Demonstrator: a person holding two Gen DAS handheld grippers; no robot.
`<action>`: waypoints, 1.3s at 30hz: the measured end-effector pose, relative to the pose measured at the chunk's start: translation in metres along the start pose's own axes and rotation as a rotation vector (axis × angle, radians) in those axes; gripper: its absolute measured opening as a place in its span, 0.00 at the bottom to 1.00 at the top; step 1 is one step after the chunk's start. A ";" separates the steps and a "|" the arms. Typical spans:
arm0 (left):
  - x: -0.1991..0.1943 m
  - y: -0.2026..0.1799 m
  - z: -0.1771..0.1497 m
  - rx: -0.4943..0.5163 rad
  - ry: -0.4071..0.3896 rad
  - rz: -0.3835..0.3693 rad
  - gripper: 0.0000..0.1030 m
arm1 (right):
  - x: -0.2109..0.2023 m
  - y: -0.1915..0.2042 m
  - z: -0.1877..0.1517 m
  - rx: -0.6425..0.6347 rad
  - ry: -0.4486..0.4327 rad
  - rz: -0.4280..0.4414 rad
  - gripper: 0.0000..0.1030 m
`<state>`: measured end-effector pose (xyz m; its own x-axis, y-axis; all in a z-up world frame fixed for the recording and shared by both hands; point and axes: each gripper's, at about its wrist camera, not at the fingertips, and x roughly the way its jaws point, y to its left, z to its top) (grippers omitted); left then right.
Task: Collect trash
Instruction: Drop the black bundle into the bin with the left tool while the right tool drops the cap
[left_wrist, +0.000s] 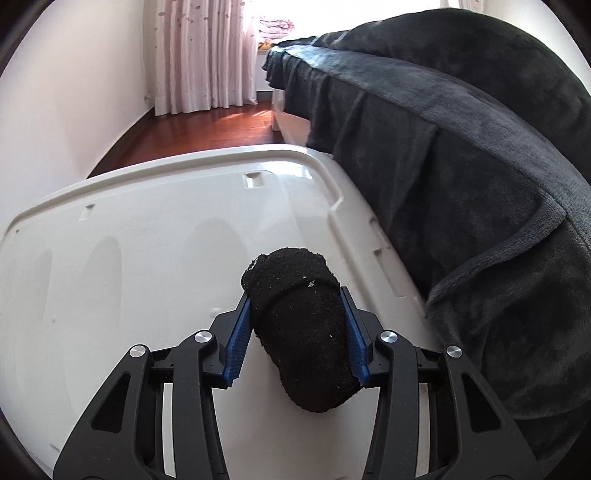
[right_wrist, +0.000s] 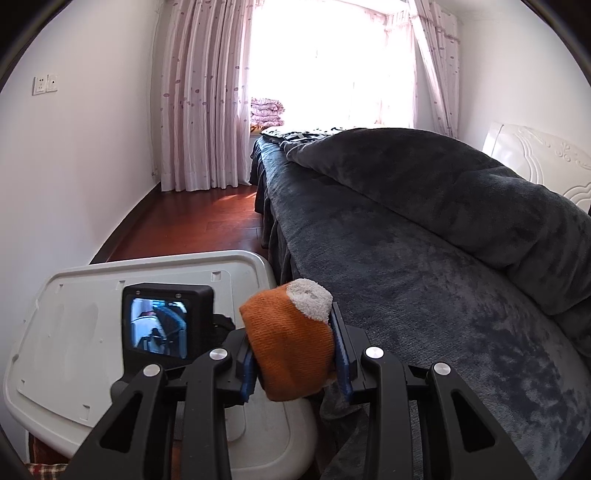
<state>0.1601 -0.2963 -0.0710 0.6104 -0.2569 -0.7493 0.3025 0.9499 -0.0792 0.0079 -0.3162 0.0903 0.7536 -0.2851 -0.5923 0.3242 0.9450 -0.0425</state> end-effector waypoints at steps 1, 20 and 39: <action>-0.004 0.008 -0.001 -0.002 -0.003 0.010 0.43 | 0.000 0.002 0.000 -0.003 -0.001 0.002 0.32; -0.146 0.160 -0.064 -0.038 -0.072 0.195 0.43 | -0.060 0.104 -0.036 -0.099 -0.021 0.184 0.32; -0.236 0.240 -0.242 -0.062 0.087 0.192 0.43 | -0.068 0.196 -0.219 -0.208 0.409 0.331 0.32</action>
<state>-0.0886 0.0353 -0.0728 0.5861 -0.0564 -0.8083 0.1393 0.9897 0.0319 -0.1055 -0.0759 -0.0541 0.4998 0.0783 -0.8626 -0.0426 0.9969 0.0658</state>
